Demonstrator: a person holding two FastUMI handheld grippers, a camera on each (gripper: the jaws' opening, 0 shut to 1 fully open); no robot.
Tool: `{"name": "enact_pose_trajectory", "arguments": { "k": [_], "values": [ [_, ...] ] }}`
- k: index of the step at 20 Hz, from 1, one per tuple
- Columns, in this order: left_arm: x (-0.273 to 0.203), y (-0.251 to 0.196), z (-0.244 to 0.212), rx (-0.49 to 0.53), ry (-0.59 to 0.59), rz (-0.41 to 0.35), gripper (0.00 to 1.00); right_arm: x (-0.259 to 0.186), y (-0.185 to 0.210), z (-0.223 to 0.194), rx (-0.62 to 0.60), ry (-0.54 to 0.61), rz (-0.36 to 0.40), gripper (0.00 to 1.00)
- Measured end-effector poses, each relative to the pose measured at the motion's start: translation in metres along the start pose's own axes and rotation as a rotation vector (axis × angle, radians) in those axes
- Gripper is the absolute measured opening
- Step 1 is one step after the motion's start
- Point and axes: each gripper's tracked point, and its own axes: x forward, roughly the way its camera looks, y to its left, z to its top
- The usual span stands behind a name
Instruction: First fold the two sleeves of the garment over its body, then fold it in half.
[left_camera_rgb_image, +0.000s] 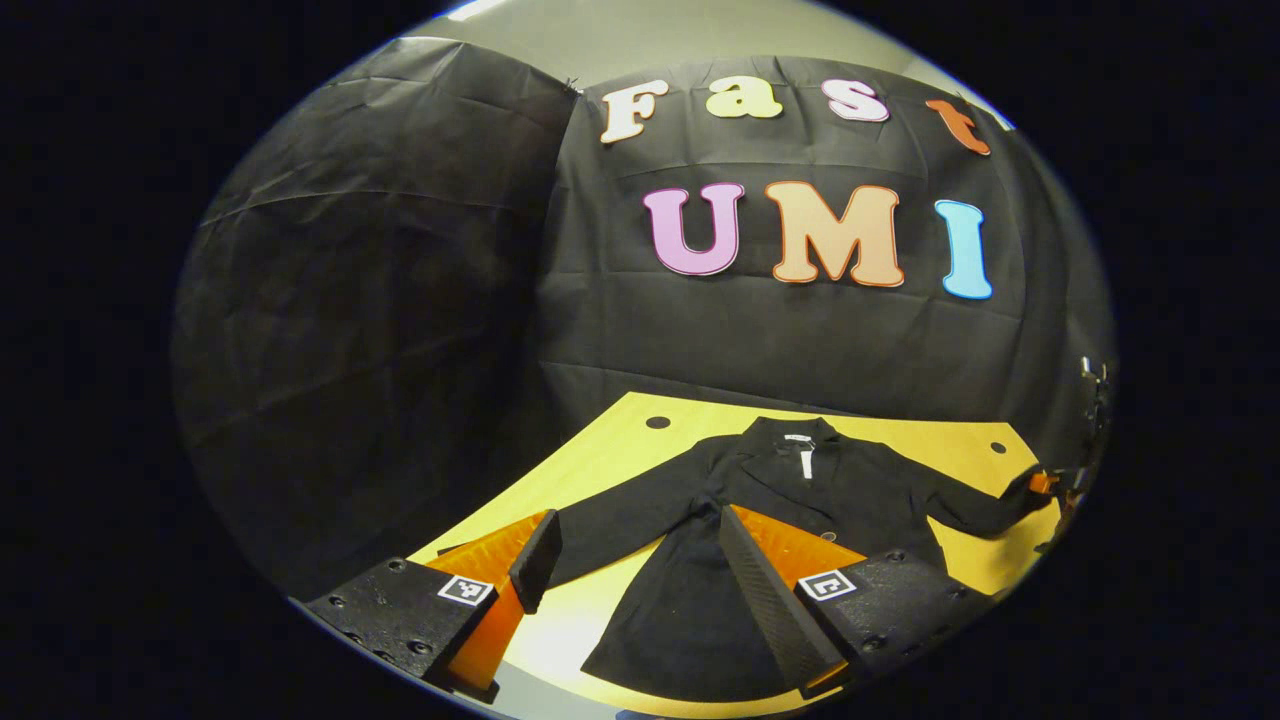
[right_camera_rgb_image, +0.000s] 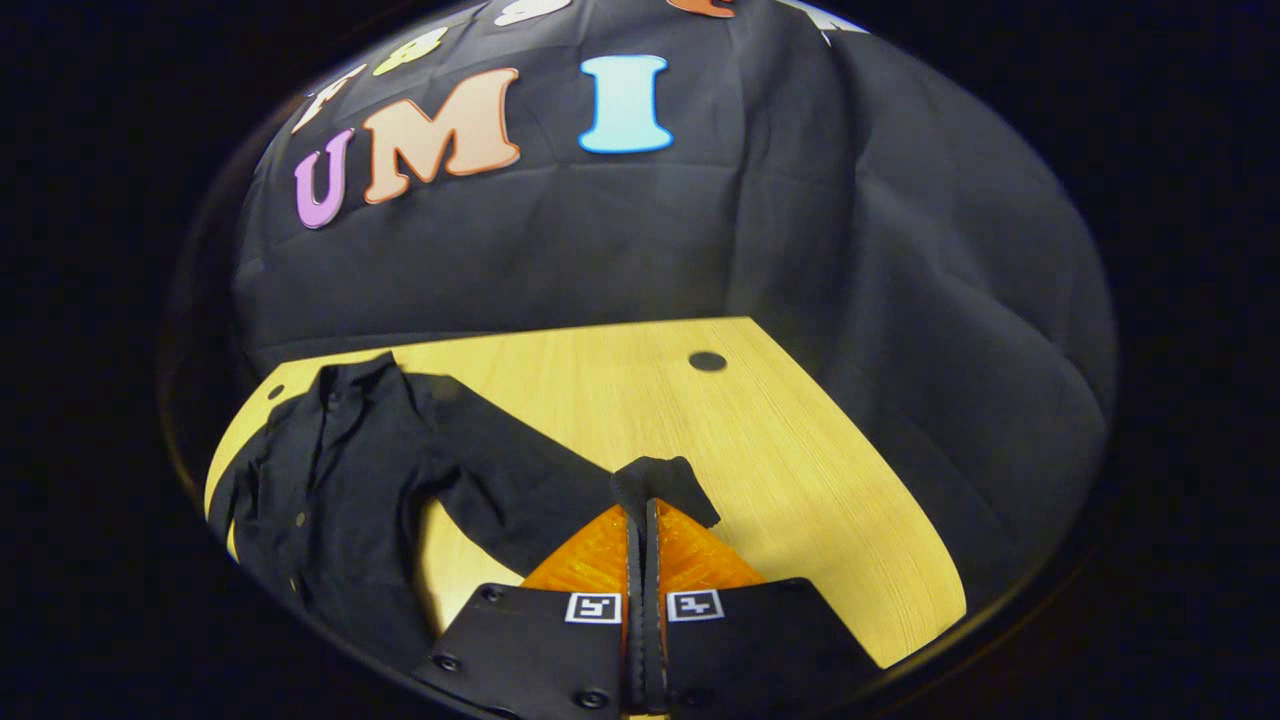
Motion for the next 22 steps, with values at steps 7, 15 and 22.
{"name": "enact_pose_trajectory", "arguments": {
  "k": [7,15,22],
  "values": [
    [0.015,0.024,0.005,0.002,0.007,-0.032,0.99,-0.011,0.063,0.028,-0.050,-0.071,0.068,0.02],
    [0.031,0.057,-0.003,-0.012,0.034,-0.030,0.95,-0.003,0.188,0.066,-0.038,-0.112,0.202,0.02],
    [0.043,0.084,-0.011,-0.021,0.064,-0.012,0.95,-0.014,0.294,0.065,-0.058,-0.121,0.348,0.02]
  ]
}}
